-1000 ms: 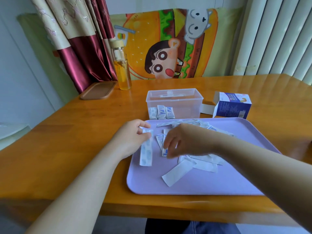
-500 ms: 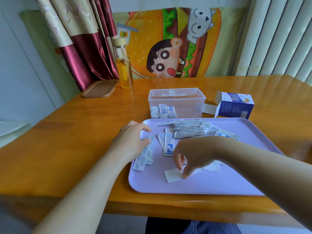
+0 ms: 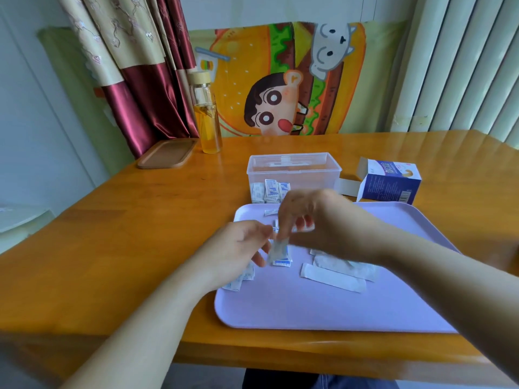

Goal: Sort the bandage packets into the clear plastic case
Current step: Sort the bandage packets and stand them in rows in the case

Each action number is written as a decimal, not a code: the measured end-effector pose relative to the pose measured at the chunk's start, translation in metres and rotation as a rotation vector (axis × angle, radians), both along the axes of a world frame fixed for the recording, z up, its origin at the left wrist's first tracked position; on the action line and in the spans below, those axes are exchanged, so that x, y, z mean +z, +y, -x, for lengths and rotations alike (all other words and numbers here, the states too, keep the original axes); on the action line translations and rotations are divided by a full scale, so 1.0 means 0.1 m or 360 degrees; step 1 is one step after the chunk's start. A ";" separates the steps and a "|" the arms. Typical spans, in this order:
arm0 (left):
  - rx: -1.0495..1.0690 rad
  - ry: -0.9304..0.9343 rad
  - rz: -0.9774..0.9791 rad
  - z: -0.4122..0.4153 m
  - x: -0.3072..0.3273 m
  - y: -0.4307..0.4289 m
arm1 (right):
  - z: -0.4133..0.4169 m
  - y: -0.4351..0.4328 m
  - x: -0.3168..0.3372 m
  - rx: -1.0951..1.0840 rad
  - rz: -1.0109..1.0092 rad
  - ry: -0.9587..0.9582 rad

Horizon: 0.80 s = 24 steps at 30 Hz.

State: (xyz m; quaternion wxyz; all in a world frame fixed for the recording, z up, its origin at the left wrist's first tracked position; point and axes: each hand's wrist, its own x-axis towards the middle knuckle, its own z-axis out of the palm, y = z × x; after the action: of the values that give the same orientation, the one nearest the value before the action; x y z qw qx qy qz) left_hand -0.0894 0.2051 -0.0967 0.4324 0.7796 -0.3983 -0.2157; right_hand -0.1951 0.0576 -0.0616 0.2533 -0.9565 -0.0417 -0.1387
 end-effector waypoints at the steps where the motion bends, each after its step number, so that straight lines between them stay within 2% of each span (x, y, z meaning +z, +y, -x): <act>1: -0.0023 0.0275 0.0093 0.04 0.02 0.00 | 0.00 0.00 0.02 -0.0005 -0.0064 -0.0177; 4: 0.0013 0.0784 0.0419 0.08 0.06 -0.02 | -0.03 0.01 -0.08 0.0006 -0.0076 -0.0392; 6: 0.0073 0.0860 0.0530 0.05 0.07 -0.02 | -0.05 0.00 -0.16 0.0000 -0.0054 -0.0385; 8: 0.0179 0.0703 0.0446 -0.04 0.06 0.02 | -0.06 -0.04 -0.18 -0.0077 -0.0152 -0.0354; 12: 0.0373 0.0072 0.0011 -0.22 -0.02 0.14 | -0.11 -0.16 -0.18 -0.0336 -0.0303 -0.0114; 14: 0.0375 -0.0040 -0.0122 -0.26 -0.08 0.16 | -0.17 -0.16 -0.21 -0.0383 -0.0252 0.0070; 19: 0.0361 -0.0330 -0.0318 -0.27 -0.19 0.12 | -0.51 -0.02 -0.27 -0.0333 -0.0057 0.0275; 24: 0.0352 -0.0790 -0.0708 -0.23 -0.24 0.14 | -0.85 0.06 -0.32 -0.0224 0.0230 0.0864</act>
State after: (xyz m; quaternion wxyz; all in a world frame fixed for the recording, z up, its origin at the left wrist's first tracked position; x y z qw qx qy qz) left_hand -0.0662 0.2196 -0.1212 0.1625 0.9219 -0.3477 -0.0529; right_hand -0.1097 0.0640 -0.0931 0.1762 -0.9747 0.0842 0.1083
